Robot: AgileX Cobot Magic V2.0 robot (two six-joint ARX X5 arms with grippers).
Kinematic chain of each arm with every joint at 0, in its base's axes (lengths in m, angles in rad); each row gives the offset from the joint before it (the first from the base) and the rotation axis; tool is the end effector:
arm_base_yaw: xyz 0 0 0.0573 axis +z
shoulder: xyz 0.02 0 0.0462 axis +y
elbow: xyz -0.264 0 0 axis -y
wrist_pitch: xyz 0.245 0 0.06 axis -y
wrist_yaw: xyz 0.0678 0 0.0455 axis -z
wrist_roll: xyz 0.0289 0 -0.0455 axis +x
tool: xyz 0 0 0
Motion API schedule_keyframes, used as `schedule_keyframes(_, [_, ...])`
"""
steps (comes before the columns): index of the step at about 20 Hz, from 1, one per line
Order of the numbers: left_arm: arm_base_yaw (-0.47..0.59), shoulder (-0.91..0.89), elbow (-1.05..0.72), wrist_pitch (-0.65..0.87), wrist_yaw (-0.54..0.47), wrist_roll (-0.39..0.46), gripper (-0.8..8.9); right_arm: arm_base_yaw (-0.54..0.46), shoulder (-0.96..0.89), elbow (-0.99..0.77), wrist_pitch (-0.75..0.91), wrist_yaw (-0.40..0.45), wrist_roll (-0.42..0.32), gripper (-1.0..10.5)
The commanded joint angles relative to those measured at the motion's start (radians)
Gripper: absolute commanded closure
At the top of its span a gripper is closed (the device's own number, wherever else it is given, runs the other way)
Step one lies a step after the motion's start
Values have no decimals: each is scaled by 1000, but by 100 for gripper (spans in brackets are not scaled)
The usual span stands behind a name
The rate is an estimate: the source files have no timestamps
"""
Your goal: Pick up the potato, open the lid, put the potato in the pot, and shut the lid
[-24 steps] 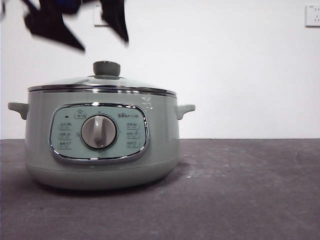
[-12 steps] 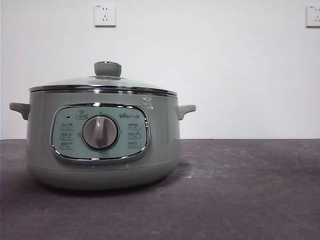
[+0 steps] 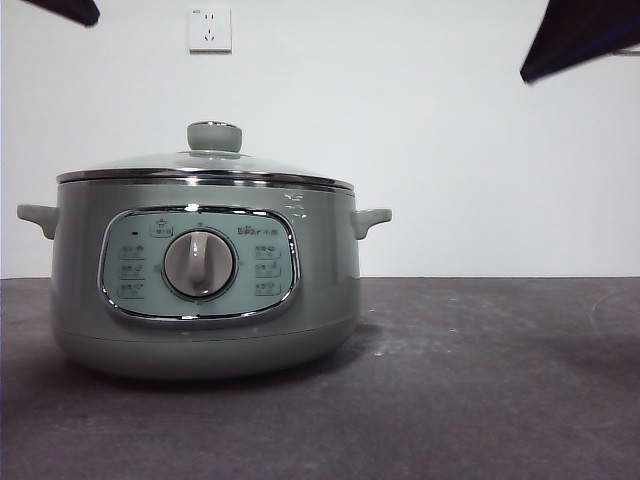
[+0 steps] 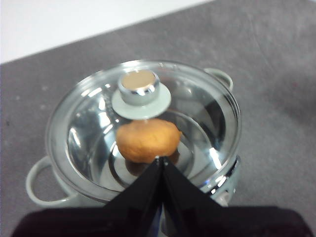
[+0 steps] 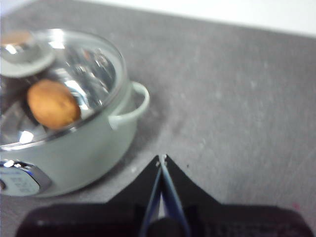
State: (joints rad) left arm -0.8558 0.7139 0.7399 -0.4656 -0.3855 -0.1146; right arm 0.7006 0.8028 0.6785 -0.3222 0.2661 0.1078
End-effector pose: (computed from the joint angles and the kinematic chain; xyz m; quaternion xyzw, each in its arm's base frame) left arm 0.1062 -0.1057 0.3025 0.0722 0.1901 -0.2169 0.9548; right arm 0.1375 0.1060 0.2812 -0.0514 0.2071 0.1993 0.9564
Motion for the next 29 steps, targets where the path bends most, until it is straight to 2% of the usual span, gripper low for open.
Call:
schedule_keyframes(1, [-9,5,-1,1,-3,-13,817,0,2,-10,0,2,44,946])
schedule_keyframes(12, [-8,8,-1,-9,-5,-13,817,0,1,-9,-2,2,41,946])
schedule_keyframes(14, [-5,6,-2,-31,-11,95,817,0,1,-9,-2,2,41,946])
schedule_keyframes(15, [12,-18,-2,-37,-13,119,817,0,1,-9,-2,2,41,946])
schedule_keyframes(16, [49,-50,-2,-36,0,149,817,0,1,-9,-2,2,41,946])
schedule_keyframes(17, [101,-83,-2,-30,56,177,816,0,1,-9,-2,2,41,946])
schedule_keyframes(19, [242,-156,-2,-28,228,198,817,0,1,-9,-3,2,41,946])
schedule_keyframes(20, [314,-190,-4,-23,280,198,816,0,1,-9,-3,2,41,946])
schedule_keyframes(23, [533,-298,-50,37,287,198,816,0,1,-9,-3,2,41,946])
schedule_keyframes(25, [642,-361,-117,72,288,198,816,0,1,-9,-3,2,41,946])
schedule_keyframes(29, [759,-473,-319,151,290,198,816,0,1,-9,-3,2,41,946])
